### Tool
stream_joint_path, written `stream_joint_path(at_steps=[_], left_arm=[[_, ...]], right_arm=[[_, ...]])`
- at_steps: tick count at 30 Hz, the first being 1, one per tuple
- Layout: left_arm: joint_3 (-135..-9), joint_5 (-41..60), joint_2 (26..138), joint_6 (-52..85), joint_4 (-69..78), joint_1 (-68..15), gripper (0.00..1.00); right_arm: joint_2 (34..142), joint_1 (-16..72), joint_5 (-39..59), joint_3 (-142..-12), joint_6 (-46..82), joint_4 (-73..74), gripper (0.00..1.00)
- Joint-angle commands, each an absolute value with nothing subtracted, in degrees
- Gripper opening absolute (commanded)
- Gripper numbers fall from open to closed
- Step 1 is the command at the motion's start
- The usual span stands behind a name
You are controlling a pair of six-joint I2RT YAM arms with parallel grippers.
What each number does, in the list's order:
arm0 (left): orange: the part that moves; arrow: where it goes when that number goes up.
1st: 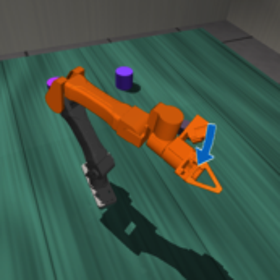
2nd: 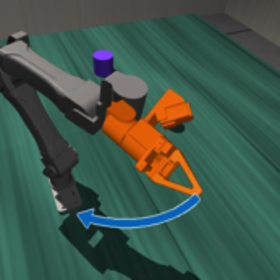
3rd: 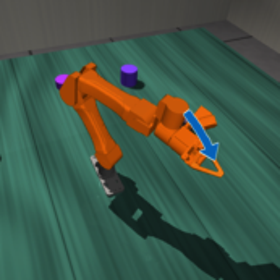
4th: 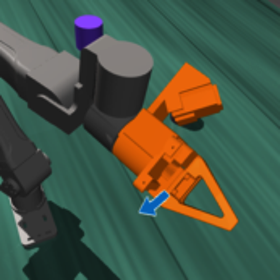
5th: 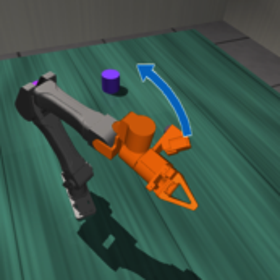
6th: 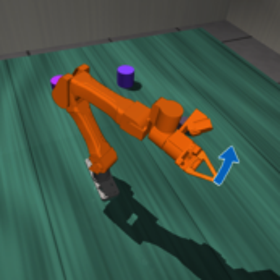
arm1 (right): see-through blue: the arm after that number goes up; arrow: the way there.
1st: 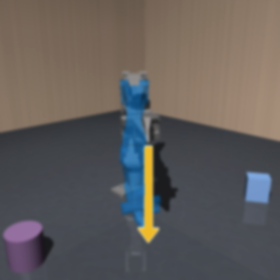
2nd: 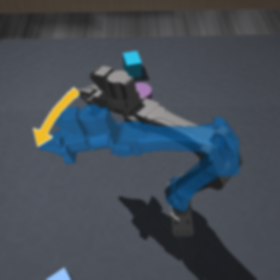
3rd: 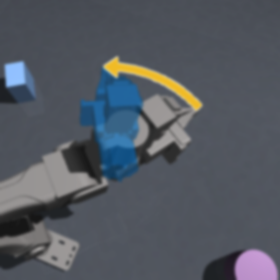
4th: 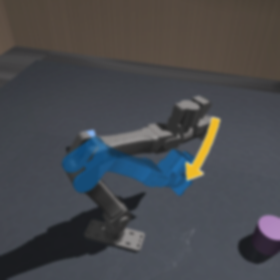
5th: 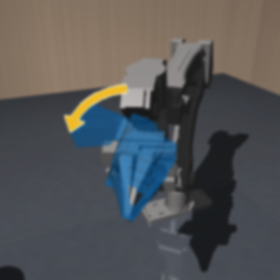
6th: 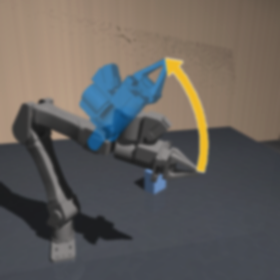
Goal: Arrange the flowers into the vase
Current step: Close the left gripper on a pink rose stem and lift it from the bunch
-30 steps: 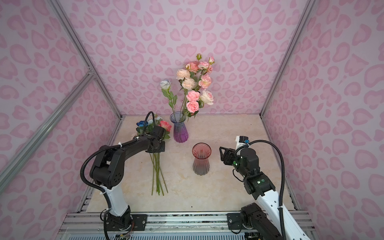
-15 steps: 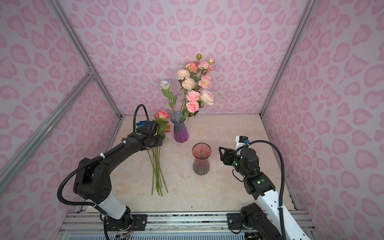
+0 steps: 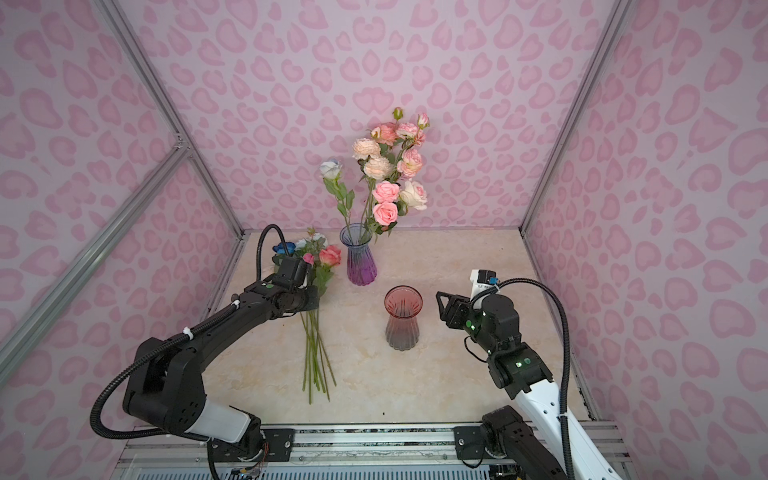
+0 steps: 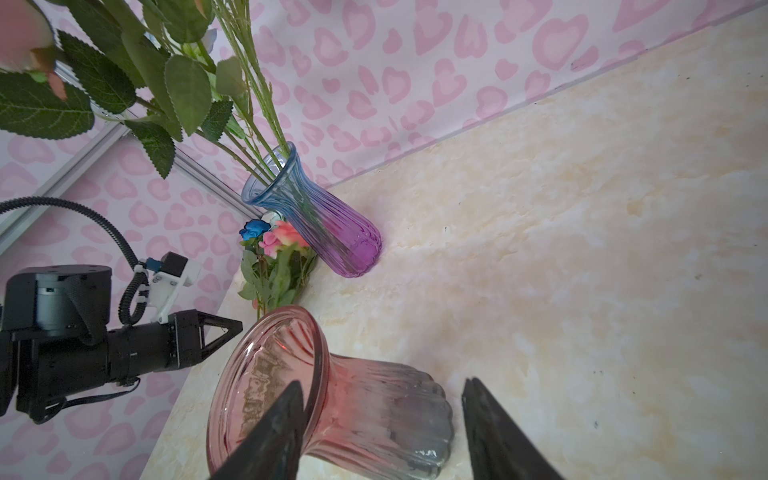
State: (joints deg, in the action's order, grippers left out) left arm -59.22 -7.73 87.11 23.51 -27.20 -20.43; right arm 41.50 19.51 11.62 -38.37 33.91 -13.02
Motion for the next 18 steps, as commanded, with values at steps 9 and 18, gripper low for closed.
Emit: stream_joint_path(at_steps=[9, 18], left_arm=[[-59.92, -6.60, 90.53, 23.65, -25.03, -20.31, 0.31], [-63.47, -9.73, 98.75, 21.31, -27.17, -21.45, 0.32]], right_arm=[[41.24, 19.82, 11.14, -38.33, 33.92, -12.10, 0.62], [41.57, 19.85, 11.13, -37.53, 33.45, -11.82, 0.62]])
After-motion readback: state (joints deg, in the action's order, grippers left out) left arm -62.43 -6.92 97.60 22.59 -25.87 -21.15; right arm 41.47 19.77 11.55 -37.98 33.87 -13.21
